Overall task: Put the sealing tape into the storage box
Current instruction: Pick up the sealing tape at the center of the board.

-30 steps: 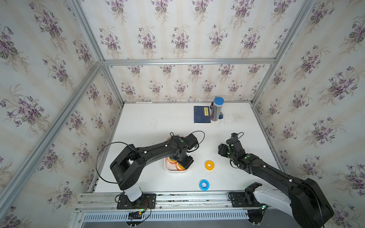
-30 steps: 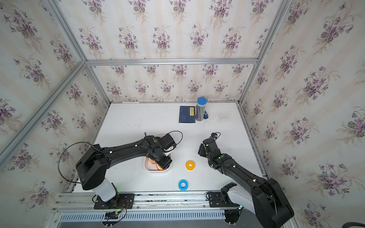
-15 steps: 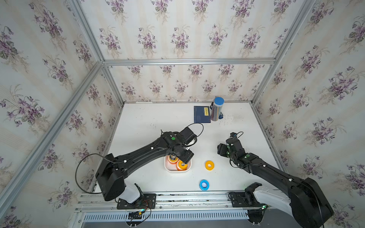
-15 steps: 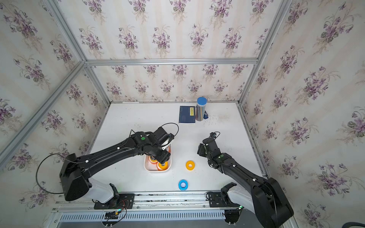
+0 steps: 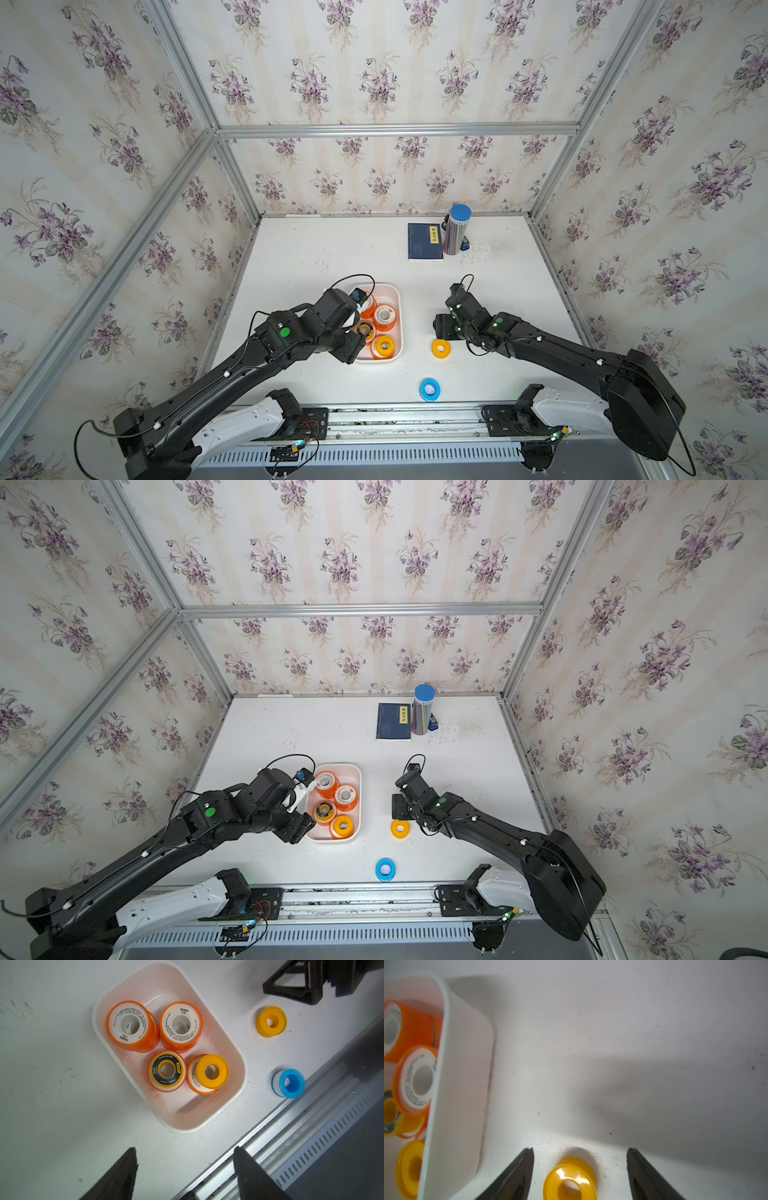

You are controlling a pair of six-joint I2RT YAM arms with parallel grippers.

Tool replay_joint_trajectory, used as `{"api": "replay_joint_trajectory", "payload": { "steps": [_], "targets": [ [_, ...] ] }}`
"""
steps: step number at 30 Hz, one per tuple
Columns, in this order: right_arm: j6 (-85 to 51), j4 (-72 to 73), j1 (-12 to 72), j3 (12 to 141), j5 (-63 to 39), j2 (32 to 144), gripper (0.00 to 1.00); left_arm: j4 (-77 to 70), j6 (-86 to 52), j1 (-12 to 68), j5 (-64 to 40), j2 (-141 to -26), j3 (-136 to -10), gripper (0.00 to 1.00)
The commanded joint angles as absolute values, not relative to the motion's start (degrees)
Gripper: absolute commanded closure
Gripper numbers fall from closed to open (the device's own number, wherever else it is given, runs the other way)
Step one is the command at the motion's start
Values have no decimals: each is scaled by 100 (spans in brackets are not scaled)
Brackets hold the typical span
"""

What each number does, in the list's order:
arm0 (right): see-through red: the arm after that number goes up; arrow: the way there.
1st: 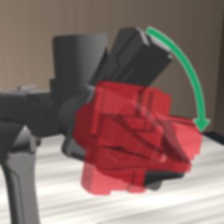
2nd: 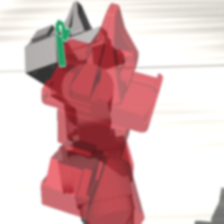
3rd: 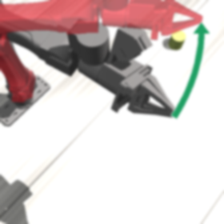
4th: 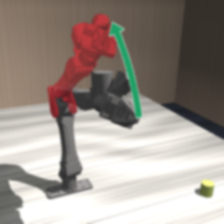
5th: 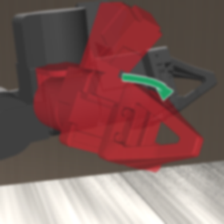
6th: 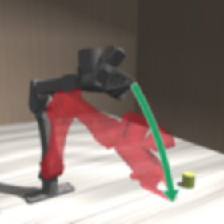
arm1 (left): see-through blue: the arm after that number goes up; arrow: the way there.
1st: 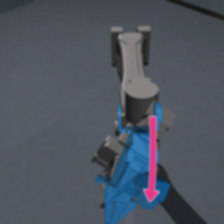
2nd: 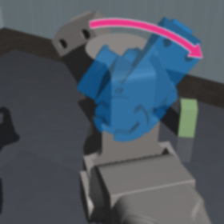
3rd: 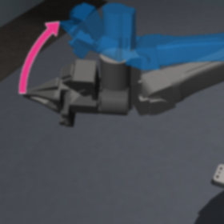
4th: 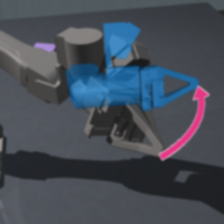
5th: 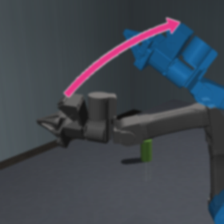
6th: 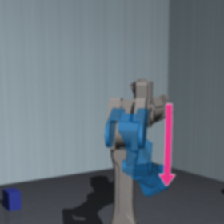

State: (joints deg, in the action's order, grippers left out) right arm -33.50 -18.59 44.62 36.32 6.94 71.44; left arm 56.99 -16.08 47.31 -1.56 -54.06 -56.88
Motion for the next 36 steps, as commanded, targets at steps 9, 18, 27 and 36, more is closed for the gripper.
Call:
{"api": "replay_joint_trajectory", "payload": {
  "steps": [9,18,27,36],
  "targets": [
    [-3818,-2455,5219,3694,1136,7839,21,5514,-1677,4732,-123,-5428,-5660,26],
    [-3653,-2258,5247,3480,874,7725,26,5534,-1686,4733,-90,-5489,-5661,26],
    [-3551,-2122,5247,3450,817,7893,33,5533,-1692,4729,-62,-5506,-5651,26],
    [-3501,-2195,5256,3597,843,7968,42,5580,-1693,4729,-35,-5643,-5686,26]
  ]
}}
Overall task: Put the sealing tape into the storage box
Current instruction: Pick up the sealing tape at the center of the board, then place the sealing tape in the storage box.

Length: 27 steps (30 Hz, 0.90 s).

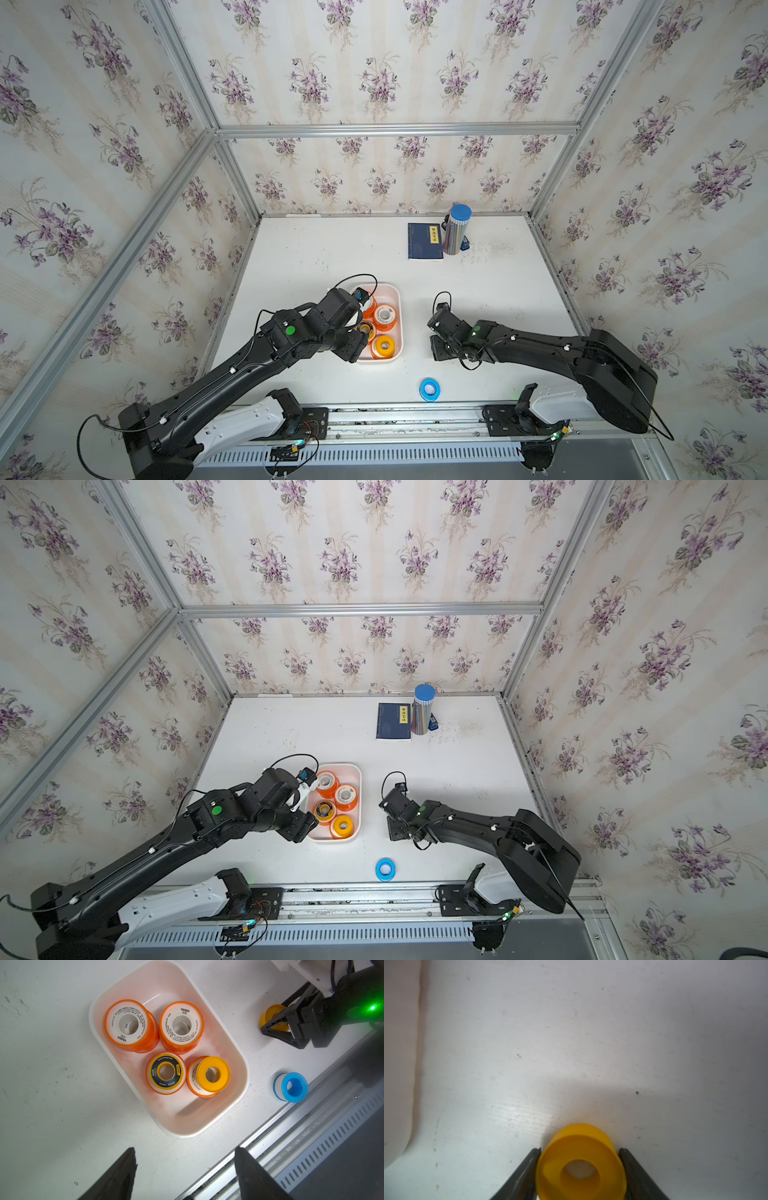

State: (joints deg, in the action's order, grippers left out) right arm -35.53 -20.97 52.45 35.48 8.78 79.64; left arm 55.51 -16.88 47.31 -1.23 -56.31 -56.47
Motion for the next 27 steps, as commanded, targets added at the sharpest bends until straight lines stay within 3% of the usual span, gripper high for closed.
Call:
{"api": "replay_joint_trajectory", "payload": {
  "steps": [1,15,27],
  "targets": [
    [-3490,-2227,5256,3627,851,7950,43,5576,-1695,4721,-27,-5634,-5683,26],
    [-3107,-2747,5290,4913,654,8002,48,5597,-1773,4702,211,-5490,-5669,26],
    [-2526,-3276,5396,7720,344,9865,48,5635,-1864,4641,521,-5327,-5652,26]
  ]
}}
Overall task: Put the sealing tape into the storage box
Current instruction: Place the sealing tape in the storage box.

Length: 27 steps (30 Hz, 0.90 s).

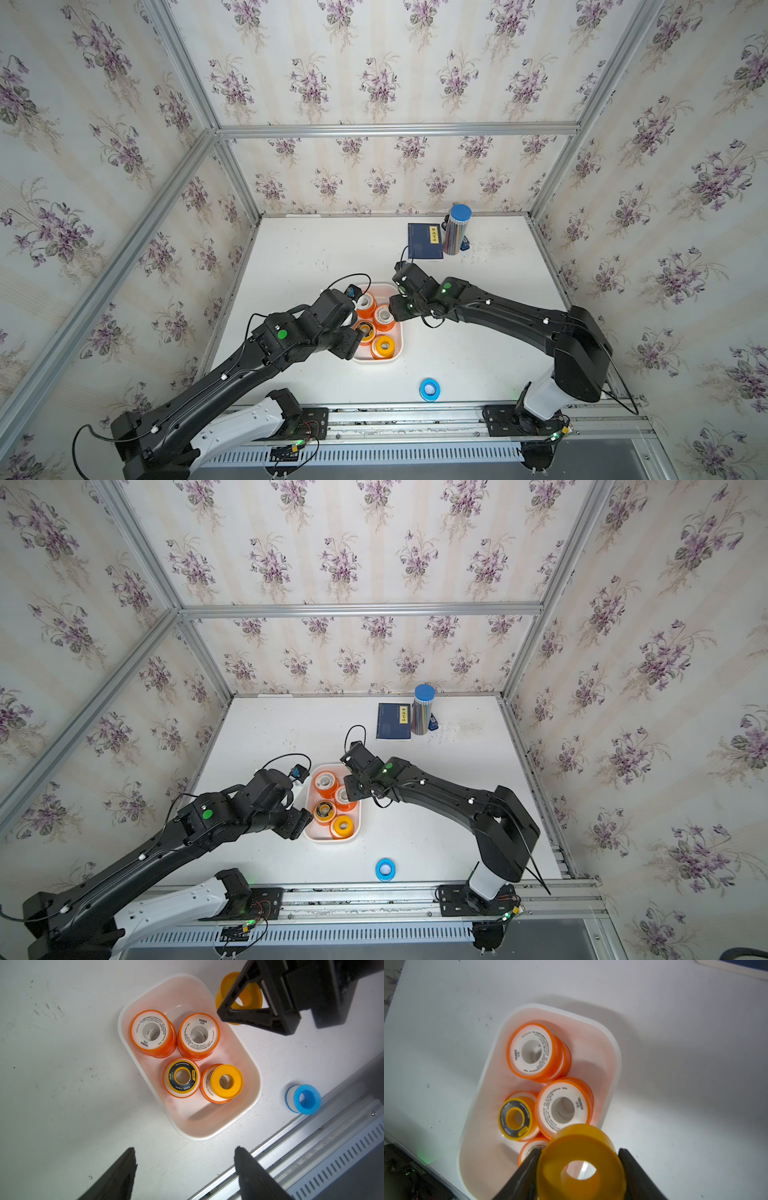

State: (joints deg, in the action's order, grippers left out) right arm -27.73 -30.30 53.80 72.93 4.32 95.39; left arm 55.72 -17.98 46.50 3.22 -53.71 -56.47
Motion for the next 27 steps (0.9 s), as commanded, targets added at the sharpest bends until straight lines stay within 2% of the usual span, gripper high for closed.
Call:
{"api": "replay_joint_trajectory", "payload": {
  "steps": [1,15,27],
  "targets": [
    [-2499,-3319,5405,7943,322,10029,48,5646,-1869,4641,531,-5318,-5651,25],
    [-2106,-4188,5475,10588,256,12270,48,5682,-1945,4588,720,-5228,-5651,25],
    [-1951,-4517,5484,11339,294,12874,47,5656,-1922,4585,659,-5281,-5634,25]
  ]
}}
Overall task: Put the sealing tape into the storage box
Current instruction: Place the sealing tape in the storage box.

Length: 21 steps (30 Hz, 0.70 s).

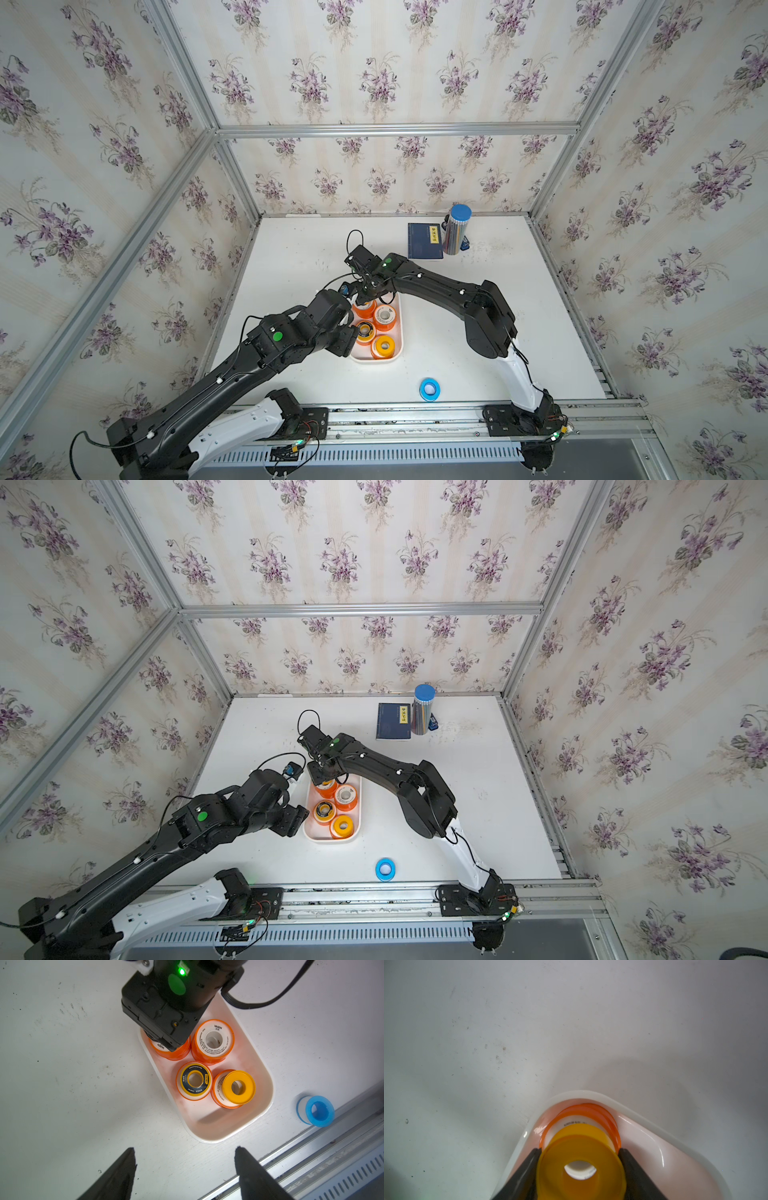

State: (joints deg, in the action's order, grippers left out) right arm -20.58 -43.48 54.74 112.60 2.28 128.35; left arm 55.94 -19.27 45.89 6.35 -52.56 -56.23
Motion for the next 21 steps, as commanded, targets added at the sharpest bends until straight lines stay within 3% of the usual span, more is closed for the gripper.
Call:
{"api": "replay_joint_trajectory", "payload": {
  "steps": [1,12,21],
  "targets": [
    [-1951,-4518,5484,11339,300,12882,46,5652,-1917,4588,659,-5291,-5642,25],
    [-1890,-4614,5511,11527,317,13052,45,5660,-1919,4588,650,-5326,-5636,25],
    [-1855,-4649,5514,11615,334,13082,38,5662,-1916,4588,642,-5354,-5643,23]
  ]
}}
